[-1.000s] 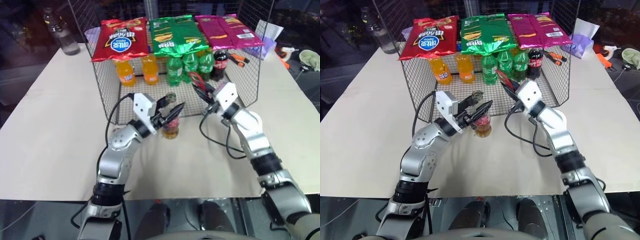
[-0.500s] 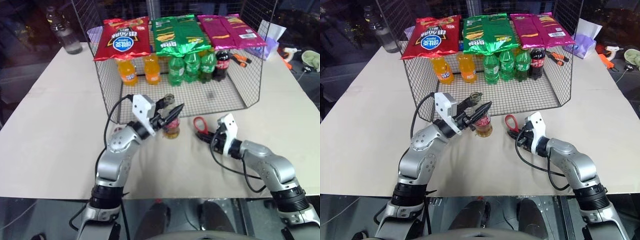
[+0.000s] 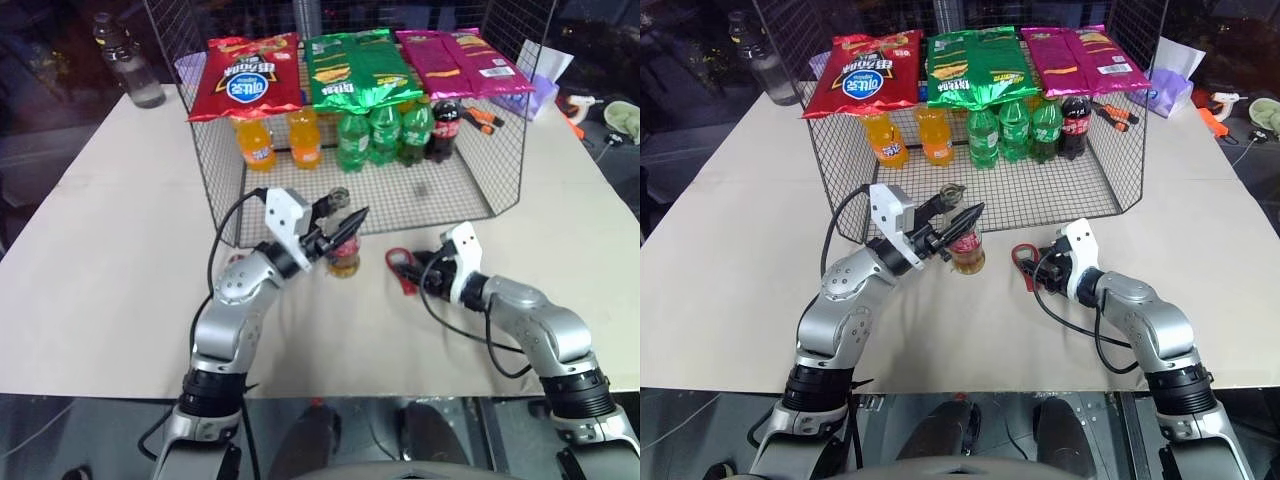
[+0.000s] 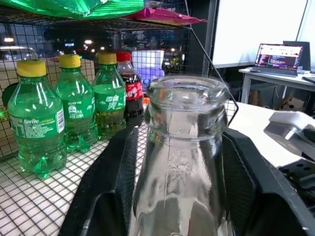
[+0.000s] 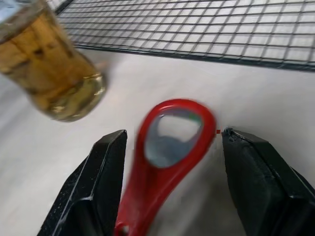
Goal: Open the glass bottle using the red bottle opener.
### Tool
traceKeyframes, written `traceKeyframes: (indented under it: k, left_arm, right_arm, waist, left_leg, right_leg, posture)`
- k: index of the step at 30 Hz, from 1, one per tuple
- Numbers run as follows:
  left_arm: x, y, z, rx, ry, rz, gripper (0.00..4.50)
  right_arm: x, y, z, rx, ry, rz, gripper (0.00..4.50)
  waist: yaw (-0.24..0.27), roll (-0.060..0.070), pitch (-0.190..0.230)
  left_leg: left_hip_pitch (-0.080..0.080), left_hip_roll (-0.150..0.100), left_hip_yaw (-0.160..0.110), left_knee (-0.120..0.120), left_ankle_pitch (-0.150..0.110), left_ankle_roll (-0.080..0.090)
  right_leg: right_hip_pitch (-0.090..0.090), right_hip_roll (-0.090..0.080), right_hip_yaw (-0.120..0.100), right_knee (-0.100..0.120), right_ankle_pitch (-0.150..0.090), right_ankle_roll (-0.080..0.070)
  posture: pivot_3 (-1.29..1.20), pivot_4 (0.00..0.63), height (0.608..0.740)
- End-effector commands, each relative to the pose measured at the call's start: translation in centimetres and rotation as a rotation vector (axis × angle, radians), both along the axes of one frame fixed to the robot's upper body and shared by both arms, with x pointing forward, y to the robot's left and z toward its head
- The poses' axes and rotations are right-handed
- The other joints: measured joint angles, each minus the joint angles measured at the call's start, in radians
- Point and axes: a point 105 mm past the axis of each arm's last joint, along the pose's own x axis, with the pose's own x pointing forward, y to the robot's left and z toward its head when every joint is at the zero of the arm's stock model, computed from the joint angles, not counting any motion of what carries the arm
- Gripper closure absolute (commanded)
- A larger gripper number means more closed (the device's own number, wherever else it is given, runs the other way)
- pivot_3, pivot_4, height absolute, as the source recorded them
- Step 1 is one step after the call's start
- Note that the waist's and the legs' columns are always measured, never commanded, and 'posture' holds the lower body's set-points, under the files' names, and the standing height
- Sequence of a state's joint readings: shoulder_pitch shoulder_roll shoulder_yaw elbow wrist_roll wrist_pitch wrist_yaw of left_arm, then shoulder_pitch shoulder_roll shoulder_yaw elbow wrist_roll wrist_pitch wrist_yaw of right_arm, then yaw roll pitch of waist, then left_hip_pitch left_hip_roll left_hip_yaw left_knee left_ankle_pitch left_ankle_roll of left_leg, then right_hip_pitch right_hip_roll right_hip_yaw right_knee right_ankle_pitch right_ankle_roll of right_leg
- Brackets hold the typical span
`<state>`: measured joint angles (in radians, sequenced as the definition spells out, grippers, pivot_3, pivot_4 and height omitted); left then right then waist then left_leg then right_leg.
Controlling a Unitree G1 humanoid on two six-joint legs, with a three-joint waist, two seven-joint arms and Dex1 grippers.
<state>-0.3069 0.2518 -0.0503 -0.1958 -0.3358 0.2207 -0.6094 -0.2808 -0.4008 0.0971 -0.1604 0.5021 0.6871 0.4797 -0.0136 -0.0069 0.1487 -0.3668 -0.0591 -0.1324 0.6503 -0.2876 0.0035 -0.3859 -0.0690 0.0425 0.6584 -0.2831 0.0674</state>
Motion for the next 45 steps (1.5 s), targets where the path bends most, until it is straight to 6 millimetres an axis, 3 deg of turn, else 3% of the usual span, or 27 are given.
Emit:
traceKeyframes:
  k: [1,14,19,26,31,36,40,45]
  left_arm:
    - [-0.1,0.2,0.3,-0.001,-0.015,0.010,0.21]
    - [-1.0,0.7,0.7,-0.003,-0.027,-0.005,0.12]
    - [-2.2,1.4,0.7,0.020,-0.025,-0.014,0.12]
    - [-4.3,3.9,-1.0,0.107,0.038,0.008,0.12]
    - [-6.1,5.1,-2.2,0.151,0.091,0.001,0.12]
    - [-7.3,7.8,-5.7,0.235,0.183,0.068,0.12]
    - [-8.0,8.5,-7.0,0.292,0.202,0.085,0.00]
    - [-8.4,9.9,-7.4,0.296,0.235,0.184,0.00]
  right_arm:
    - [0.3,-0.2,0.4,-0.015,-0.035,-0.017,1.32]
    - [1.0,-0.7,0.4,-0.019,-0.088,-0.055,1.32]
    - [0.2,-1.4,0.0,-0.170,-0.227,0.036,1.32]
    - [-1.6,-3.0,2.0,-0.058,-0.379,0.038,1.32]
    - [-4.3,-4.1,0.9,-0.060,-0.365,0.105,1.32]
    - [-6.2,-6.6,-0.4,-0.038,-0.292,0.099,1.32]
    - [-7.5,-8.5,-1.3,-0.137,-0.277,0.129,0.02]
    - [-7.5,-10.1,-0.8,-0.140,-0.294,0.092,0.02]
  waist:
    - [0.000,-0.001,0.001]
    - [0.000,-0.002,0.002]
    - [0.002,-0.002,0.002]
    - [-0.001,-0.002,0.002]
    - [0.003,-0.002,0.002]
    - [0.002,-0.002,0.002]
    - [0.003,-0.002,0.002]
    - [0.002,-0.002,0.002]
  left_leg:
    - [0.000,0.000,0.000,0.000,0.000,0.000]
    - [-0.001,0.000,0.000,0.000,0.000,0.000]
    - [-0.003,0.000,0.000,0.000,0.000,0.000]
    - [-0.013,0.001,0.001,0.001,0.000,0.000]
    - [-0.015,0.000,0.001,0.002,0.000,0.000]
    - [-0.014,0.001,0.001,0.002,0.000,0.000]
    - [-0.013,0.001,0.002,0.002,0.000,0.000]
    - [-0.012,0.001,0.001,0.002,-0.001,0.001]
  right_leg:
    - [0.000,0.000,0.000,0.000,0.000,0.000]
    - [-0.001,0.000,0.000,0.000,0.000,0.000]
    - [-0.003,-0.001,0.000,0.000,0.000,0.000]
    - [-0.015,-0.001,0.001,0.002,0.000,0.000]
    - [-0.016,-0.001,0.001,0.002,0.000,0.000]
    - [-0.016,-0.002,0.002,0.002,0.000,0.000]
    - [-0.014,-0.002,0.002,0.003,0.000,0.000]
    - [-0.014,-0.002,0.002,0.003,0.000,0.000]
  posture:
    - [0.00,0.150,0.740]
    - [0.00,0.150,0.740]
    - [0.00,0.150,0.740]
    - [0.00,0.150,0.740]
    - [0.00,0.150,0.740]
    - [0.00,0.150,0.740]
    - [0.00,0.150,0.740]
    - [0.00,0.150,0.740]
